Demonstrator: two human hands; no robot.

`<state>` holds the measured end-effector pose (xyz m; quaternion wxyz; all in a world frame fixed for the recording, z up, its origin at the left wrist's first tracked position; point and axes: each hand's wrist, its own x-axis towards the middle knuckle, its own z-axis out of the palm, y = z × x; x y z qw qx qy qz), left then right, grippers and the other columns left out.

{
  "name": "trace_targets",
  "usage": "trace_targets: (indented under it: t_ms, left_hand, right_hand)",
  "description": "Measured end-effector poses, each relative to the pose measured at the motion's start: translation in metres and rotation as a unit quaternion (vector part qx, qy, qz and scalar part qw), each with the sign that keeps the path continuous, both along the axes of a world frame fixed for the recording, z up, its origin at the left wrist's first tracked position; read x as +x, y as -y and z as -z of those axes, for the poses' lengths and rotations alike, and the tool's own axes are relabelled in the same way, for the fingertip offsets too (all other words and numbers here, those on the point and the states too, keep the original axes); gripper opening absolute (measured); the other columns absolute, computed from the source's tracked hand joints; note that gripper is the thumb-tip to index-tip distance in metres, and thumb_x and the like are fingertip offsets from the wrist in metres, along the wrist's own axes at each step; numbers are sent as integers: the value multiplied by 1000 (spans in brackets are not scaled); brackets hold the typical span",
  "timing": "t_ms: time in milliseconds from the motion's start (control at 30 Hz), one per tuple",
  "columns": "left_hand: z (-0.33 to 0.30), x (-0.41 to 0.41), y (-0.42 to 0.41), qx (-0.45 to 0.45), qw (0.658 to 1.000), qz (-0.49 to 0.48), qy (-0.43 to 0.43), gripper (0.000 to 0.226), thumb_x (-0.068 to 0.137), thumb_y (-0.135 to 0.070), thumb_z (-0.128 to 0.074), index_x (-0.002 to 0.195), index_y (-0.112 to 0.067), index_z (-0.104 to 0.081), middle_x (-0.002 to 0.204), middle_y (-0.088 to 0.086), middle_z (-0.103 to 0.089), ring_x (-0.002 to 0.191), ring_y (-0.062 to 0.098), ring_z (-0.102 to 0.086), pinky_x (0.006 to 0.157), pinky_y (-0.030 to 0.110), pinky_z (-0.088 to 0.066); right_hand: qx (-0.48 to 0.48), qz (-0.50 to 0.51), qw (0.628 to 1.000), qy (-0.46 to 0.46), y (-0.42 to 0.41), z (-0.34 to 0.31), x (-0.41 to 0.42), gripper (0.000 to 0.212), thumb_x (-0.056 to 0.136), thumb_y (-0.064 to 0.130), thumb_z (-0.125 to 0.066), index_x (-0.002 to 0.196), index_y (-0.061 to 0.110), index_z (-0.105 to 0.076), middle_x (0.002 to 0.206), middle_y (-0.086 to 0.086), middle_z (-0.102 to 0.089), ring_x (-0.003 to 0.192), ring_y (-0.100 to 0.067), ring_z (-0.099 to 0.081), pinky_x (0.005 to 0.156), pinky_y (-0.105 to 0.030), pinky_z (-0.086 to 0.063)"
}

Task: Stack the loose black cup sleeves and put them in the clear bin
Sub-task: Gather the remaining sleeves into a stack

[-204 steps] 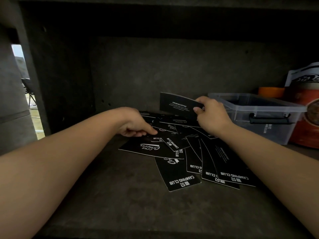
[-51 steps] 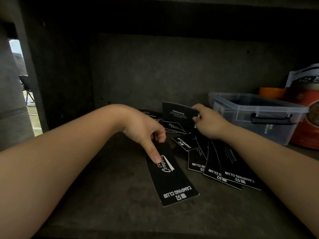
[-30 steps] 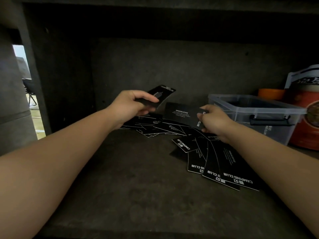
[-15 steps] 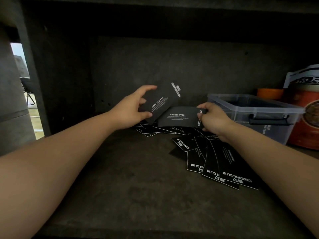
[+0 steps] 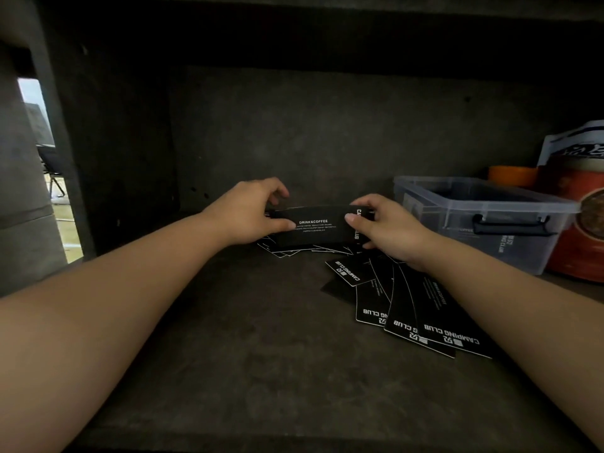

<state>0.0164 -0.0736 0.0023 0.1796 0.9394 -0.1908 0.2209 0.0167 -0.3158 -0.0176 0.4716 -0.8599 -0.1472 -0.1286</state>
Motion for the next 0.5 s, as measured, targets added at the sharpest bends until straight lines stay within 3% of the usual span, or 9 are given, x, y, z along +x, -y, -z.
trace_targets:
  t_ms: [67,133,200,267,367,500]
  left_hand:
    - [-1,-1,0,25,999,-6,-20,42,82,-47,-72,118,-29,-61,106,-11,-60,83,3,-56,82,27,-47]
    - [-2,-3,1,58,998,-9,-38,29,86,-50,-66,107,-31,-65,98,-12,-63,88,7,-59,79,28,-47]
    - [-3,-4,3,77,996,-12,-44,20,88,-52,-62,90,-33,-63,87,-10,-63,81,5,-58,68,27,-44]
    - [-4,-5,4,85,995,-20,-41,26,87,-56,-60,81,-30,-61,78,-8,-62,74,6,-58,63,28,-43]
    - [-3,-4,6,84,995,-32,-47,38,85,-62,-58,85,-24,-66,78,-4,-65,73,10,-61,68,33,-52]
    - [2,-3,9,28,996,23,-77,26,85,-52,-64,95,-28,-63,88,-8,-64,81,8,-61,72,29,-51]
  right_hand:
    - [-20,11,999,28,0,0,0,10,95,33,-56,103,37,-54,119,-4,-59,105,-19,-59,86,-40,-54]
    - [-50,18,997,47,0,0,-2,14,97,31,-52,109,36,-55,122,0,-58,109,-15,-56,93,-38,-49]
    - [-91,14,994,59,-1,-1,-4,19,98,26,-50,115,32,-55,120,2,-59,109,-14,-56,91,-30,-45]
    - [-127,6,990,57,-4,-3,-9,23,98,21,-50,119,28,-53,112,3,-60,102,-12,-57,85,-25,-43]
    - [-164,-15,986,40,-12,-4,-19,33,99,17,-48,130,27,-45,99,8,-55,90,-7,-54,79,-23,-38]
    - [-195,-68,978,32,-30,-2,-27,55,98,11,-47,143,32,-25,130,-3,-48,113,-17,-52,95,-30,-44]
